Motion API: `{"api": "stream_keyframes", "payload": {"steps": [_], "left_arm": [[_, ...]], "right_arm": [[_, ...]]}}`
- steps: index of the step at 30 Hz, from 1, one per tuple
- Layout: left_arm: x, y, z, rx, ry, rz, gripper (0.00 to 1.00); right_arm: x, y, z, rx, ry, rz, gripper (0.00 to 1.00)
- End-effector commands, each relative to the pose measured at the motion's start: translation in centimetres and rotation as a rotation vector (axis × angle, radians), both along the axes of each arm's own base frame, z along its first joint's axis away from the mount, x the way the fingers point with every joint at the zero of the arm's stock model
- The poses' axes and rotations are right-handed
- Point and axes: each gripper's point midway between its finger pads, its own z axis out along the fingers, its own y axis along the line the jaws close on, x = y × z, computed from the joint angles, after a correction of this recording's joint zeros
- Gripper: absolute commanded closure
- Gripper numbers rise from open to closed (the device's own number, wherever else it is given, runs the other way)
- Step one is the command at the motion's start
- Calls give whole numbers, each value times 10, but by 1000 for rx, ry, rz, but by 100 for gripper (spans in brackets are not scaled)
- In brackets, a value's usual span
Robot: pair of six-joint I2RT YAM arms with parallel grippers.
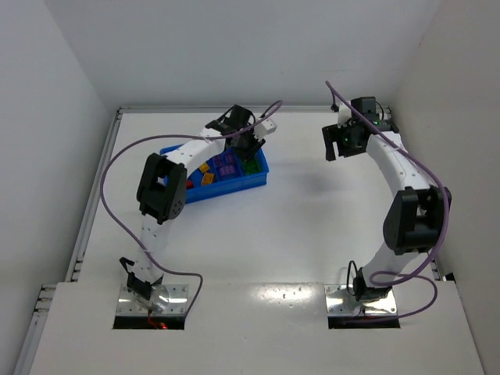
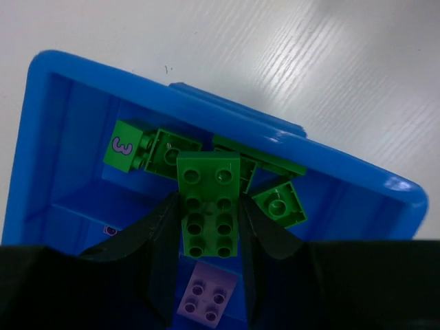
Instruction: Sort the legos into containers by color
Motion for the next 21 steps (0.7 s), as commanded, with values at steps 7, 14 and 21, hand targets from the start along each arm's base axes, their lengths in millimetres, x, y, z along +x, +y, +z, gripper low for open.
{"api": "stream_keyframes", "payload": {"steps": [7,14,21], "left_arm": [[20,2,23,-67,-34,46,6],[49,6,116,-285,-136,214,1],[54,70,233,-375,-317,418,1]], "right_arm": [[13,3,9,-2,-28,10,23],[25,17,15,-1,-54,42,23],[55,56,36,101,-117,96,23]]}}
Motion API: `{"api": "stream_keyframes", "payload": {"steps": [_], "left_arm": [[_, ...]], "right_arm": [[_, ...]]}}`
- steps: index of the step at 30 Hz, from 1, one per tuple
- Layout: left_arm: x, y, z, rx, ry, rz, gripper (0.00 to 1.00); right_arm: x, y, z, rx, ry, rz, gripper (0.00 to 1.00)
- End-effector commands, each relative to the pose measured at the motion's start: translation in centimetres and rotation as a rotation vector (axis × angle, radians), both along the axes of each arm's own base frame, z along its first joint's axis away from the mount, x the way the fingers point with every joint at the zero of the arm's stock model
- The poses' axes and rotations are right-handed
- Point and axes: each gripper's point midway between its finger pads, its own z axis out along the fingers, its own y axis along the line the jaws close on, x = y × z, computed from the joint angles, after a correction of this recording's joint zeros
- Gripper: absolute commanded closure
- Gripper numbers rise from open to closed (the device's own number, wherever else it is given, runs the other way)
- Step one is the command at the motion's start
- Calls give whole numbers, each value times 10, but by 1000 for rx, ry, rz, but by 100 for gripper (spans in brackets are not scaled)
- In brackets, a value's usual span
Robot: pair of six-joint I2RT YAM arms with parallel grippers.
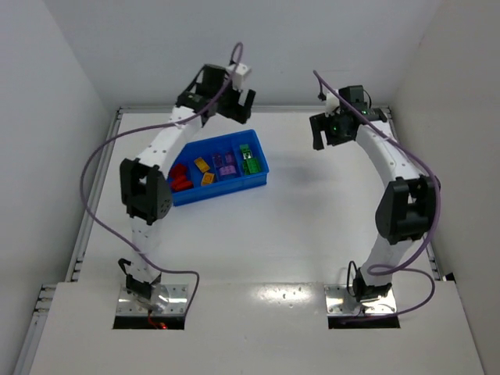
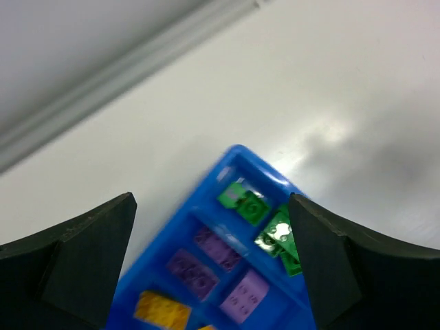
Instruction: Sort the legos into containers by color
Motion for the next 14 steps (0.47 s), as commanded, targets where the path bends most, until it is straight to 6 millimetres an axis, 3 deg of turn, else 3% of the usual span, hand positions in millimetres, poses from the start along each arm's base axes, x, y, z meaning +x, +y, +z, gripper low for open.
{"api": "stream_keyframes", "payload": {"steps": [1,2,3,5,6,7,9,10,11,13,14], "left_arm": [[-15,53,95,-6,-160,125,1],[-24,67,98,23,-162,176,1],[-31,83,64,72,-82,209,1],[-42,114,36,85,8,294,1],[-52,132,35,85,20,347,1],[-63,162,0,100,103,412,1],[-71,190,-15,45,127,501,1],[-87,203,-31,35,165,528,1],[-91,225,-36,25,173,582,1],[-102,246,-44,13,173,621,1],[-104,246,-43,20,163,614,1]], "right_arm": [[27,23,26,83,-86,13,21],[31,30,17,96,-65,21,21],[34,31,15,103,-61,13,20],[40,31,9,102,-58,13,20],[43,32,-1,109,-36,0,20],[45,33,-6,109,-33,0,20],[48,33,-10,109,-33,0,20],[49,31,-17,99,-21,-8,20],[51,32,-23,98,-15,-8,20],[50,29,-31,78,-2,-1,20],[50,29,-31,78,-2,0,20]]}}
